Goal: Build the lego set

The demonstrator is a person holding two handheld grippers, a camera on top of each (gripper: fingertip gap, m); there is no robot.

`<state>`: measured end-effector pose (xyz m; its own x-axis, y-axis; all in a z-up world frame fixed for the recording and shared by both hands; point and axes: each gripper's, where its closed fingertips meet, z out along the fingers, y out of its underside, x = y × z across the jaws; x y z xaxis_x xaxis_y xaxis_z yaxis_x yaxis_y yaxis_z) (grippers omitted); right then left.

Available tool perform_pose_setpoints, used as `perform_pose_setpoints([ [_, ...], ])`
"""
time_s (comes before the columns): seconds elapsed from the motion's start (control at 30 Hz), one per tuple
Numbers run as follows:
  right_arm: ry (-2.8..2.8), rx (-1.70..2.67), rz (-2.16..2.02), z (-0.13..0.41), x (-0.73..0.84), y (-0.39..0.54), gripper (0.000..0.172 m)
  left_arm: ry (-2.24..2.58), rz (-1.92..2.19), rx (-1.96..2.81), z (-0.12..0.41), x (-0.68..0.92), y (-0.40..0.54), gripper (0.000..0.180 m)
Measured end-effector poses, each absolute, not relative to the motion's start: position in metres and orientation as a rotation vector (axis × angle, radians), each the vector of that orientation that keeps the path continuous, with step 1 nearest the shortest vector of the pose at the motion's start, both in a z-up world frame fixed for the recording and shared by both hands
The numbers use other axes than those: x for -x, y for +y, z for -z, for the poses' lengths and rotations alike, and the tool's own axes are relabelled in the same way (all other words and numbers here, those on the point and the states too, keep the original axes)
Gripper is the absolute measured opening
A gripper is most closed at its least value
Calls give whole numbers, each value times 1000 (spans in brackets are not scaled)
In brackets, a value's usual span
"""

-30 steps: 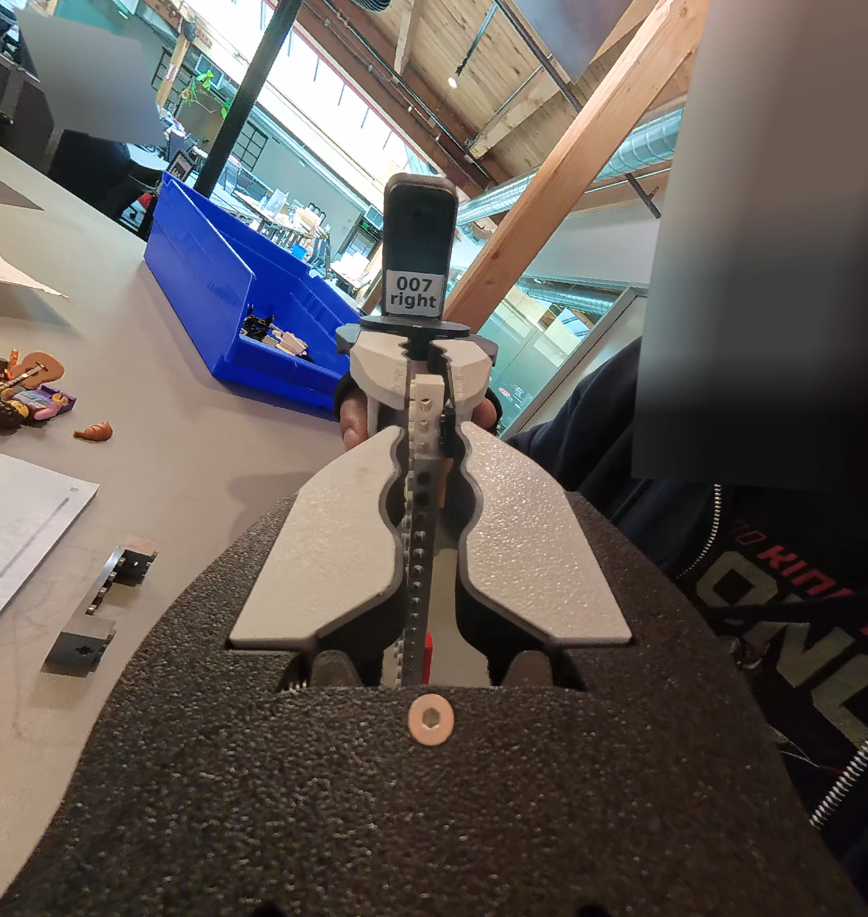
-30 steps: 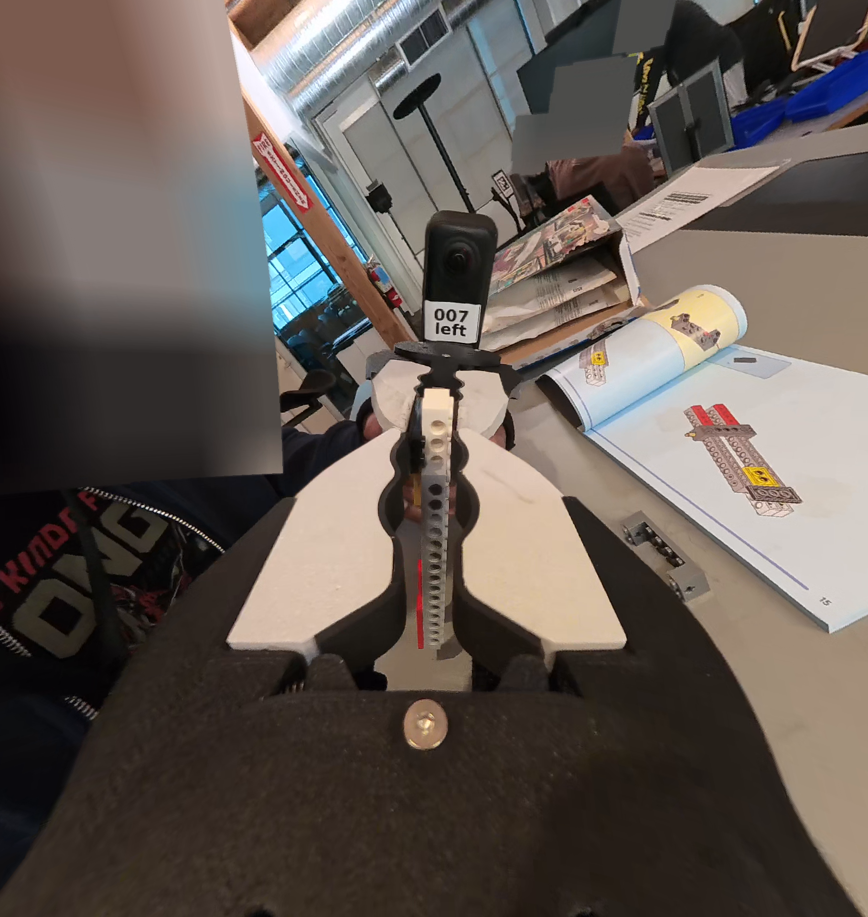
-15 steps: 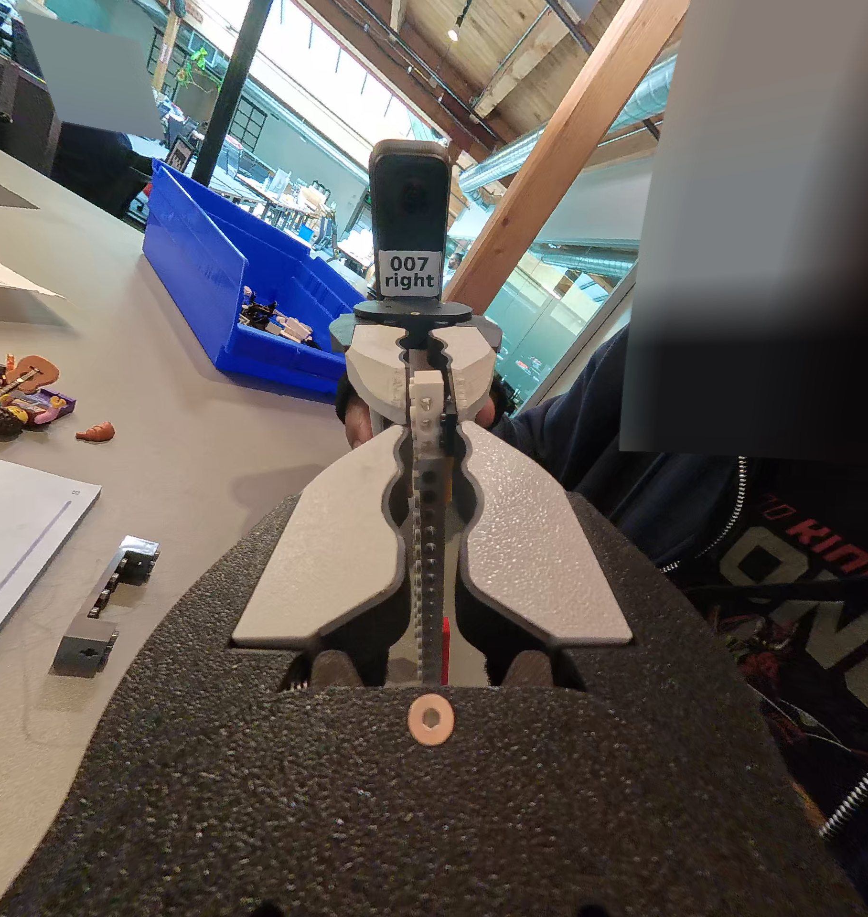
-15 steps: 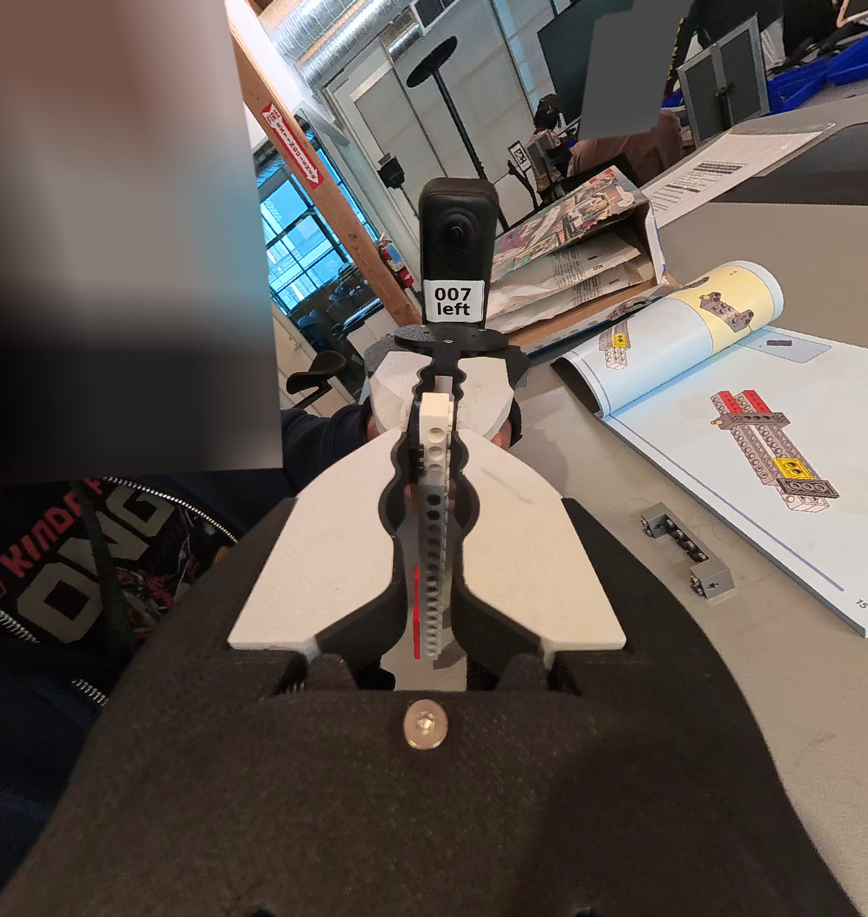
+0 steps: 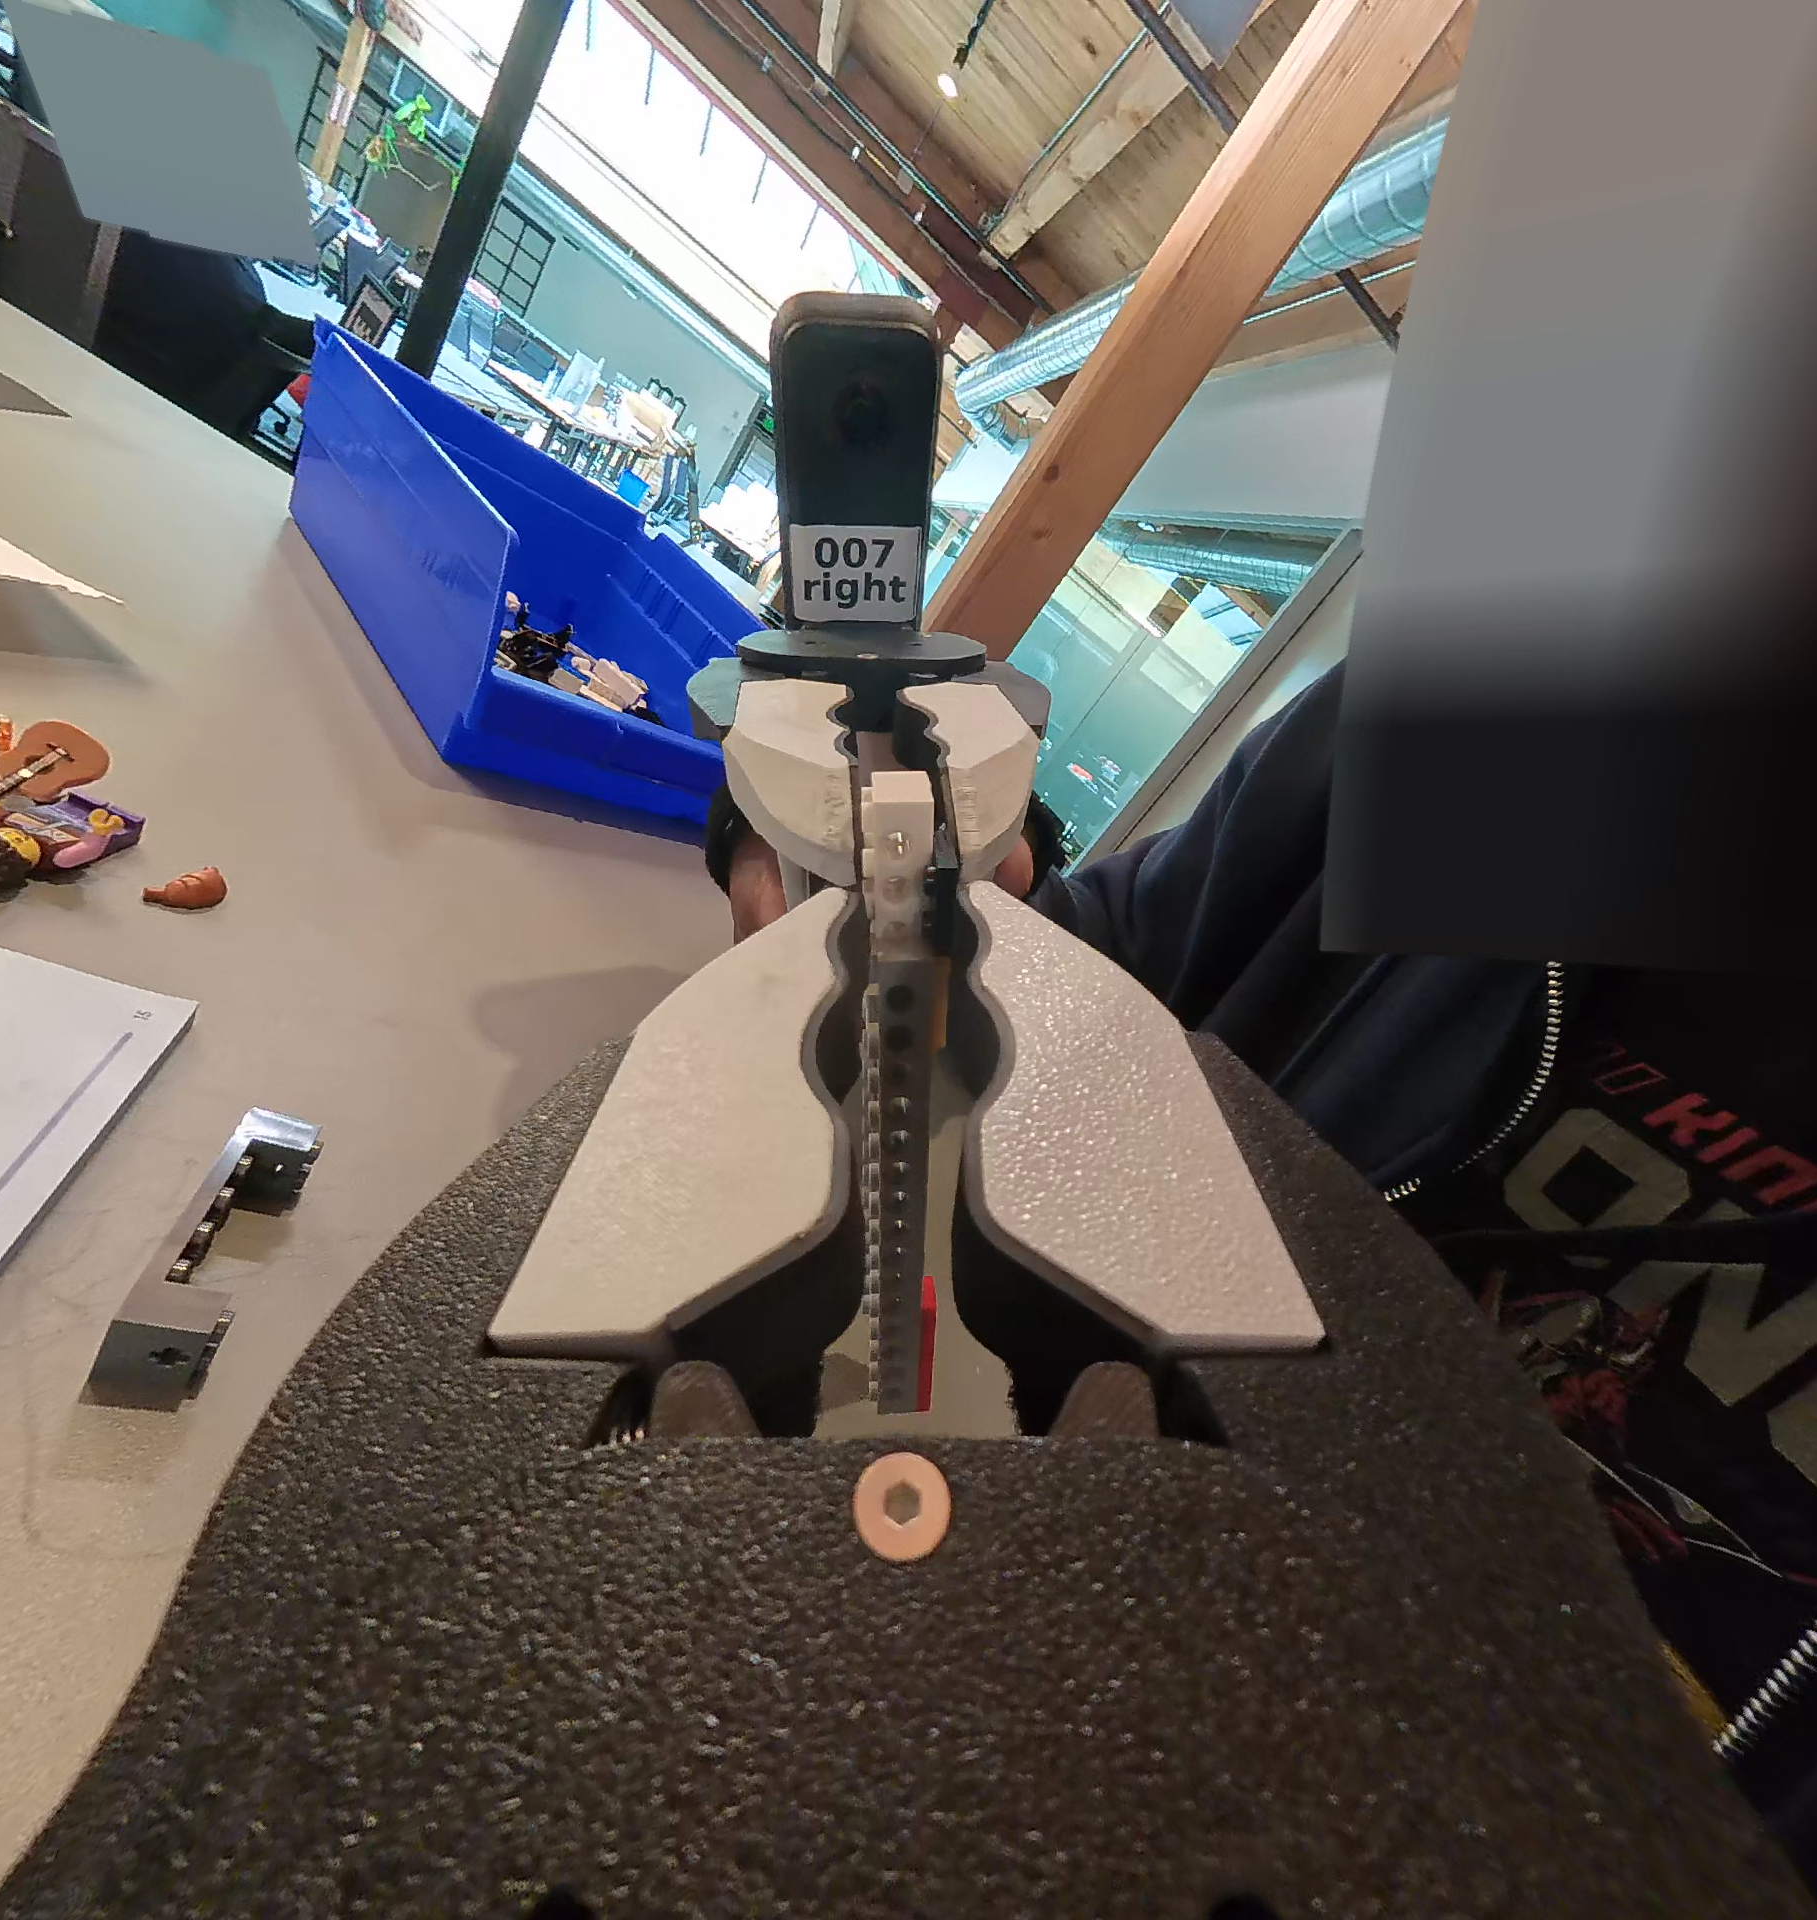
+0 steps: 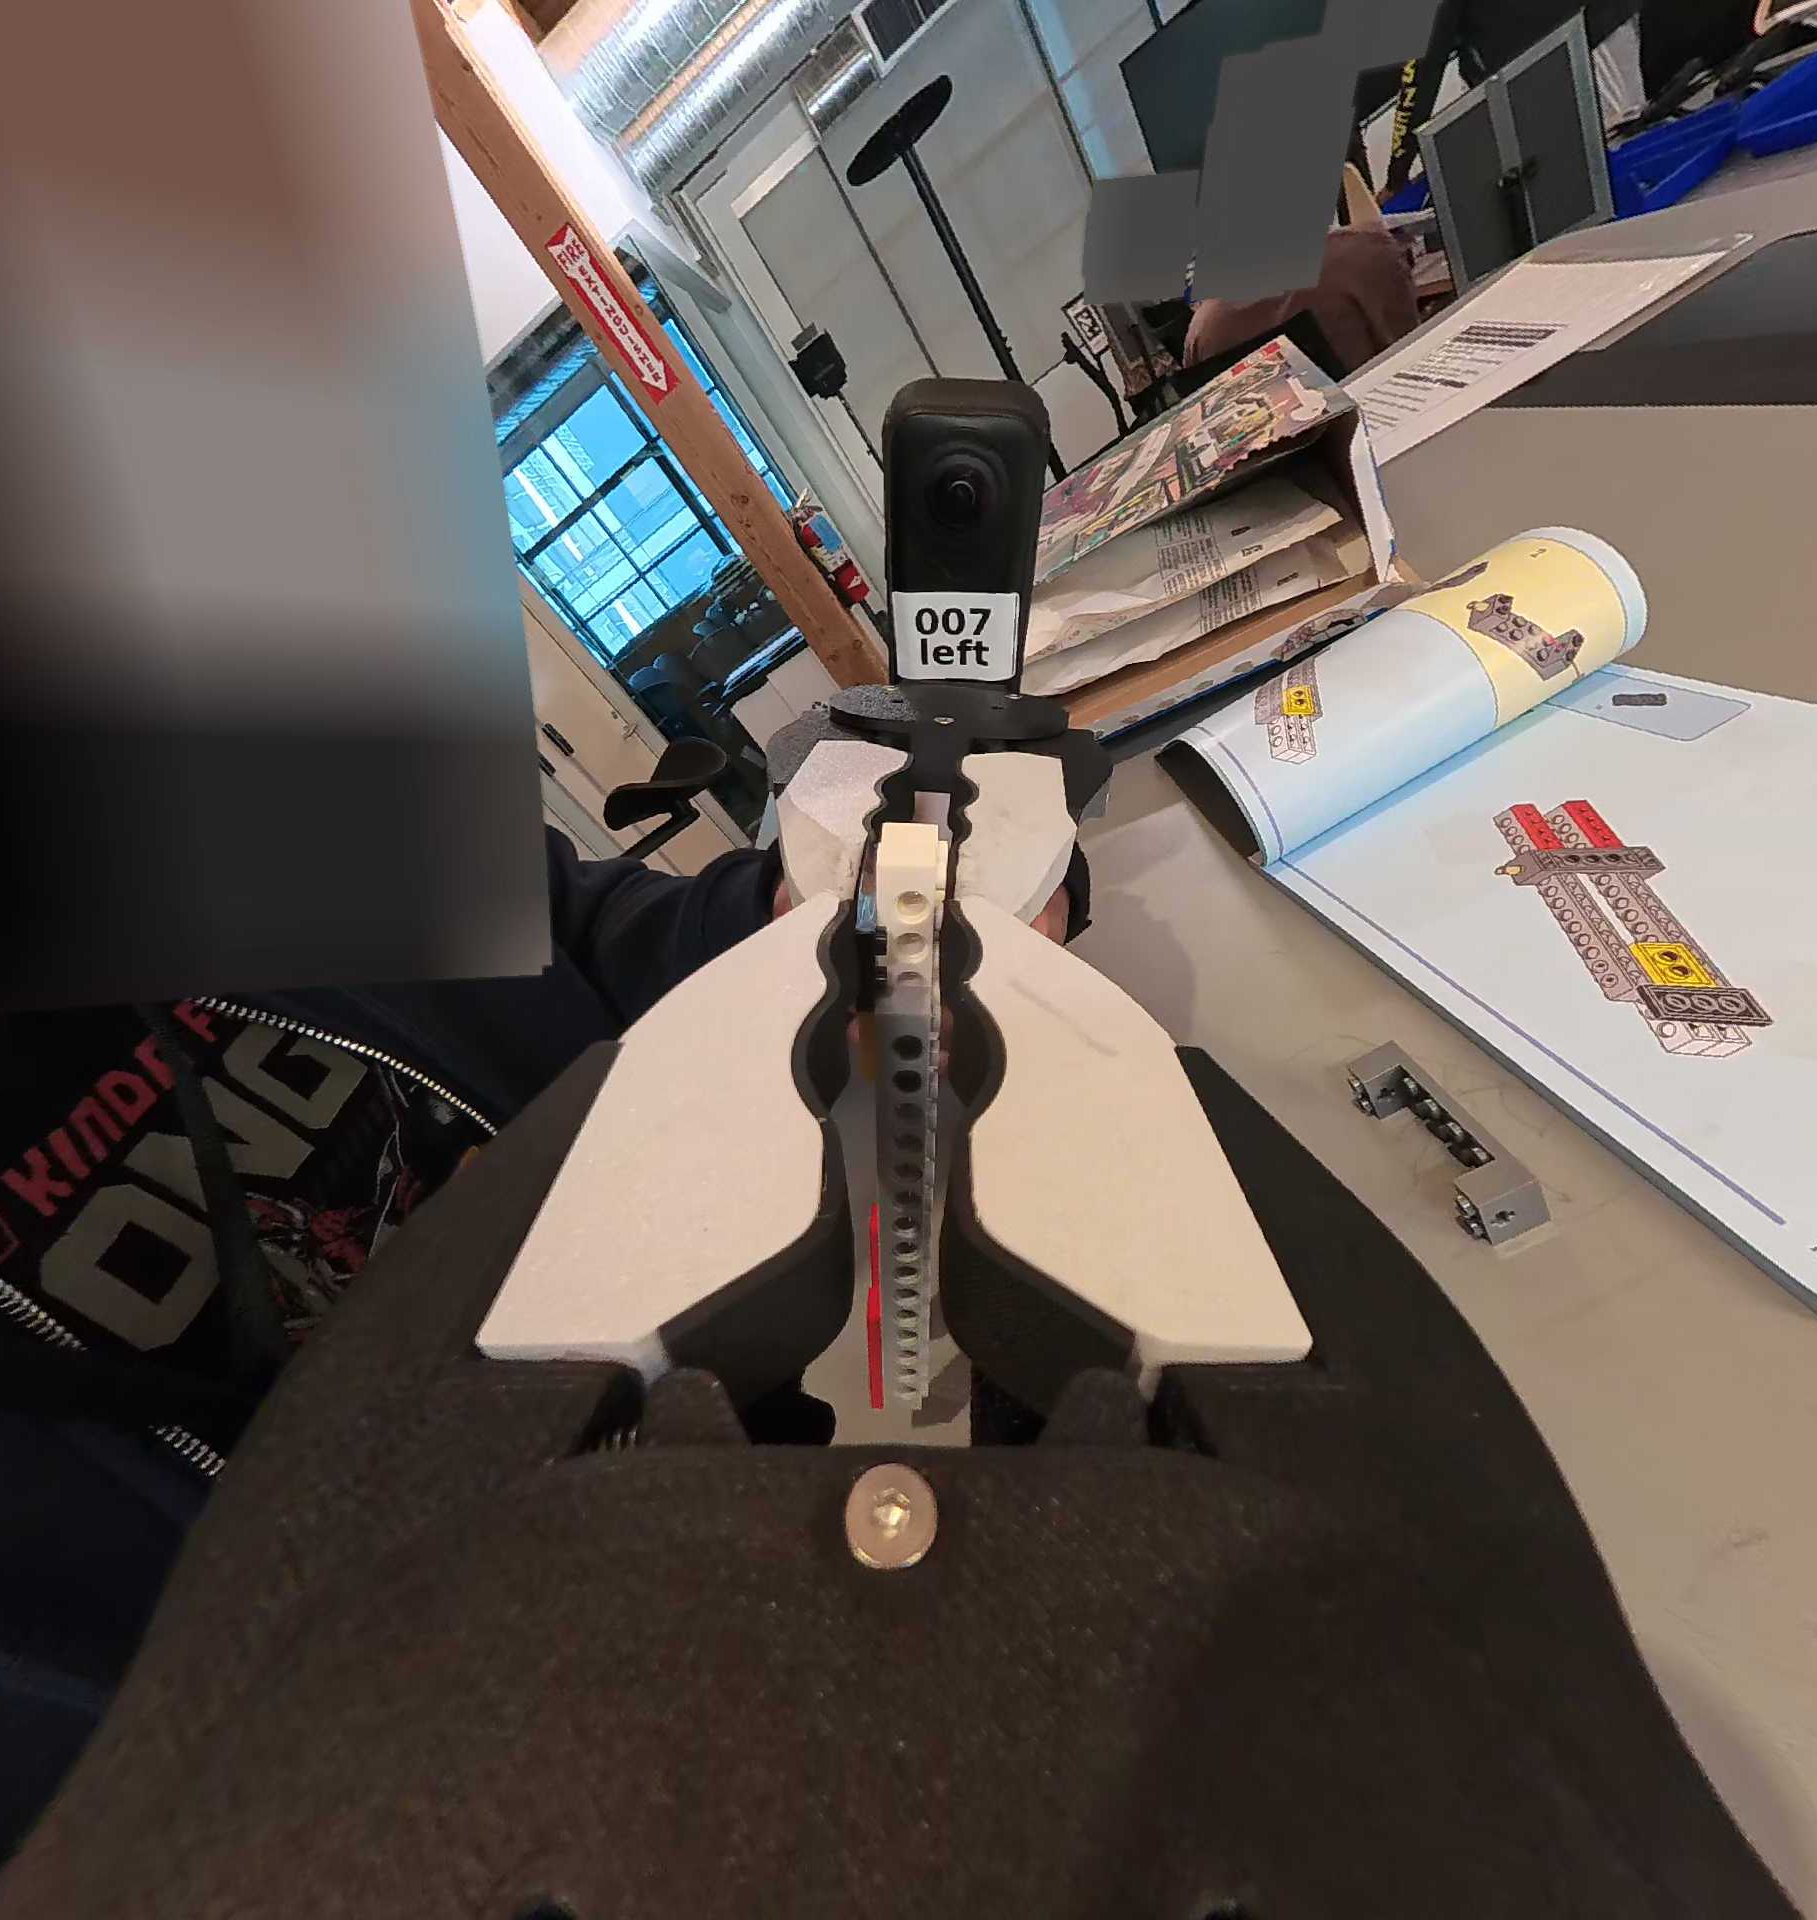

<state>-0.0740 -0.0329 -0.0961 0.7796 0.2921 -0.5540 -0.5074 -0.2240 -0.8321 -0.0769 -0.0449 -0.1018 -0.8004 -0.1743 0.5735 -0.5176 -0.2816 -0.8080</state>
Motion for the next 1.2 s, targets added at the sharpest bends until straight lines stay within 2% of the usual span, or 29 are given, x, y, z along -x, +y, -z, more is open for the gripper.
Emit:
perform_pose_setpoints([
  [0.37, 192, 1659, -691, 100, 69, -32, 15, -1746, -2172, -885, 105, 74, -43, 15],
  [0.5, 199, 1654, -655, 98, 65, -33, 23, -1773, -2163, -878, 107, 74, -43, 15],
  [0.63, 193, 1641, -665, 97, 67, -33, 15, -1786, -2146, -885, 110, 75, -45, 15],
  [1.0, 285, 1679, -729, 113, 58, -30, 15, -1704, -2059, -993, 121, 68, -43, 14],
  [1.1, 357, 1710, -759, 125, 50, -31, 27, -1628, -1976, -1046, 130, 66, -44, 15],
  [1.2, 385, 1717, -807, 132, 48, -33, 18, -1640, -1893, -1078, 141, 67, -47, 15],
])
